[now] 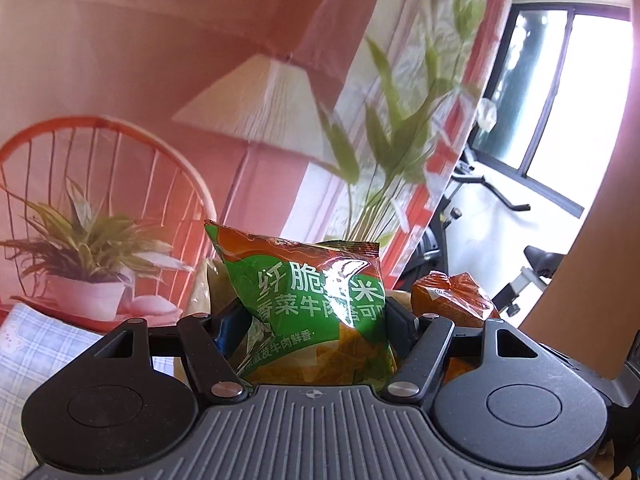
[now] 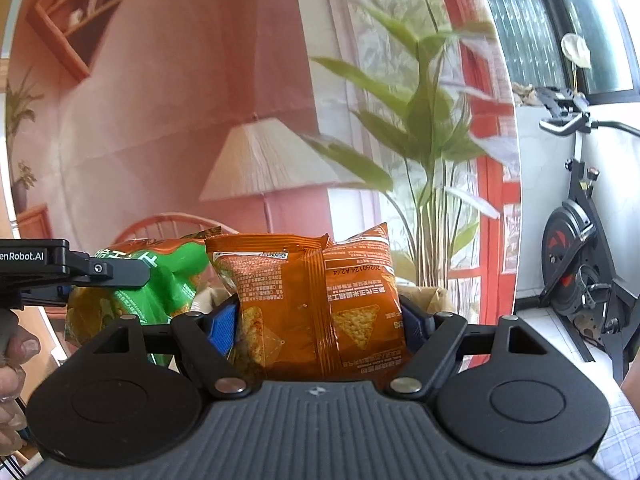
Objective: Organize snacks
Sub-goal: 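Lift both bags and carry them over the cardboard box, then open both grippers to drop the bags into the box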
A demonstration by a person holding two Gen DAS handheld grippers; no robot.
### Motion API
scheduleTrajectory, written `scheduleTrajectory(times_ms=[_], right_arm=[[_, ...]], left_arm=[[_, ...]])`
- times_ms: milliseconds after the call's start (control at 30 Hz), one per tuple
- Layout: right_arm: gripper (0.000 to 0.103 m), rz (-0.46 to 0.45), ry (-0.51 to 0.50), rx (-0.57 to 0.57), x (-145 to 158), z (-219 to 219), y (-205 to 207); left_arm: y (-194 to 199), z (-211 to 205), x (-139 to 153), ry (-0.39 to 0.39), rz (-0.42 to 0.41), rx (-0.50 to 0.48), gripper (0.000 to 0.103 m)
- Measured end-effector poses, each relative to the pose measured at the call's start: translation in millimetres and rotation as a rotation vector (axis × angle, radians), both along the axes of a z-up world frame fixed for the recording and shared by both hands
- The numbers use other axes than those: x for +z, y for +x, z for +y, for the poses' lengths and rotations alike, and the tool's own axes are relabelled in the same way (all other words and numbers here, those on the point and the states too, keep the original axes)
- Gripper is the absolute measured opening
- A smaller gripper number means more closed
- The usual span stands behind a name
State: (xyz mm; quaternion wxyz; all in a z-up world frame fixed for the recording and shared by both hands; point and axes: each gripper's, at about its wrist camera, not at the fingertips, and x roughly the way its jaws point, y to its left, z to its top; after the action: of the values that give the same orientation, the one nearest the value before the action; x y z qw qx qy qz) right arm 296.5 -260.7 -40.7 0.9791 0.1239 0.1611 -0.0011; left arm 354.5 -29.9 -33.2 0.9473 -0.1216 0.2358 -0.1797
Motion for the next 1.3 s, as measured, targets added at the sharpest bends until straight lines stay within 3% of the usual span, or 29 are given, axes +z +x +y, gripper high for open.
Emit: scheduleTrajectory(times_ms=[333, 733, 1300], right_arm=[[0.08, 0.068, 0.0, -0.004, -23.3, -6.1, 26.8], [0.087, 0.11, -0.009, 0.013, -26.4, -0.8, 26.5], [0.087, 0.073, 0.019, 0.019, -5.0, 21.6, -47.8]], left_arm=[[33.6, -12.9, -29.2, 0.048, 0.08, -0.022, 0.073], [30.1, -3.9, -32.0, 0.06, 0.108, -0.013, 0.083], [-54.5, 24.4, -1.9, 0.091, 0.07, -0.028, 0.083]])
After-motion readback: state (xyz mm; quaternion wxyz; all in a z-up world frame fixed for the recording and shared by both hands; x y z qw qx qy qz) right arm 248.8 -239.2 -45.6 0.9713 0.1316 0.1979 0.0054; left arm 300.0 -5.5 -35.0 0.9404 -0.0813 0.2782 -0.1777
